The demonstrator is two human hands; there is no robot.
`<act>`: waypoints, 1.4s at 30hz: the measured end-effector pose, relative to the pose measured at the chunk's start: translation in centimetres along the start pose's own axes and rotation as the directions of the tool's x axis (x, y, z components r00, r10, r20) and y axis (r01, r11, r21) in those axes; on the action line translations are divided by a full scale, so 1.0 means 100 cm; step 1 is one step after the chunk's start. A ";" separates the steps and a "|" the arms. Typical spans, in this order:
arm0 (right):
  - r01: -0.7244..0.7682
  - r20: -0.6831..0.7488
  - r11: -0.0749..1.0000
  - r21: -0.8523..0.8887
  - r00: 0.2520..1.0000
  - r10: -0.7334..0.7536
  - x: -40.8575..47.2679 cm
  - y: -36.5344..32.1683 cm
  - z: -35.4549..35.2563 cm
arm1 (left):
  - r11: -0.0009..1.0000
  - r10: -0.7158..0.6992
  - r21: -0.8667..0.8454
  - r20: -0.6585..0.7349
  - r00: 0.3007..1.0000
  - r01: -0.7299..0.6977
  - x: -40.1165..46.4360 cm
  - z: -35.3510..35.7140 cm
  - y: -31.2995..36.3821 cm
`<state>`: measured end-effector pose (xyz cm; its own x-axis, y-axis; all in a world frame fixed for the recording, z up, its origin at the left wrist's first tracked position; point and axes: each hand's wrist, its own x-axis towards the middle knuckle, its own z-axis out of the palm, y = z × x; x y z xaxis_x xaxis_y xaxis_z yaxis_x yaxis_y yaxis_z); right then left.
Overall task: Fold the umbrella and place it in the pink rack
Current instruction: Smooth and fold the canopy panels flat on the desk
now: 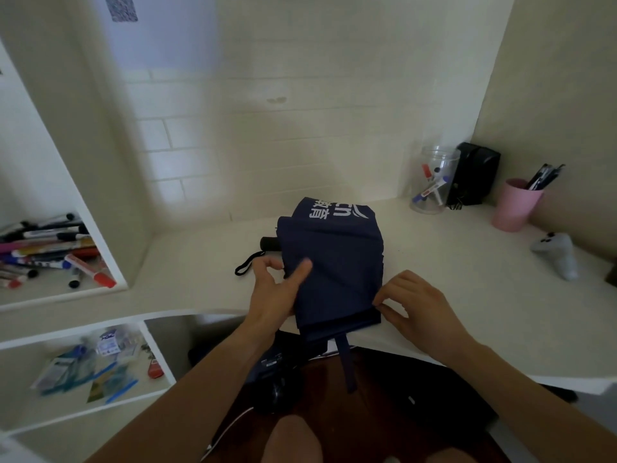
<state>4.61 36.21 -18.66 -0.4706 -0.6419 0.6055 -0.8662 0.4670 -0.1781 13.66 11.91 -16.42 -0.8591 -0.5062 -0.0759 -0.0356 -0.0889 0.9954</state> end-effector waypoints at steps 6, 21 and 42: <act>-0.023 -0.011 1.000 0.000 1.000 0.023 -0.003 0.004 0.003 | 0.981 0.021 0.190 0.059 0.998 -0.032 -0.001 -0.009 -0.015; -0.017 0.144 0.998 -0.054 0.989 0.024 0.049 -0.013 0.021 | 0.877 0.068 0.465 0.126 0.990 -0.119 0.004 -0.013 -0.025; -0.101 0.685 0.988 -0.116 0.712 0.153 0.031 0.009 0.016 | -0.099 0.196 0.754 0.655 0.730 -0.649 0.030 -0.028 -0.059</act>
<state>2.14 33.66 -18.22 -0.5828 -0.8025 -0.1279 -0.7890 0.5965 -0.1469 12.69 8.53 -22.64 -0.9685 0.1744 0.1775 0.1763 0.9843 -0.0055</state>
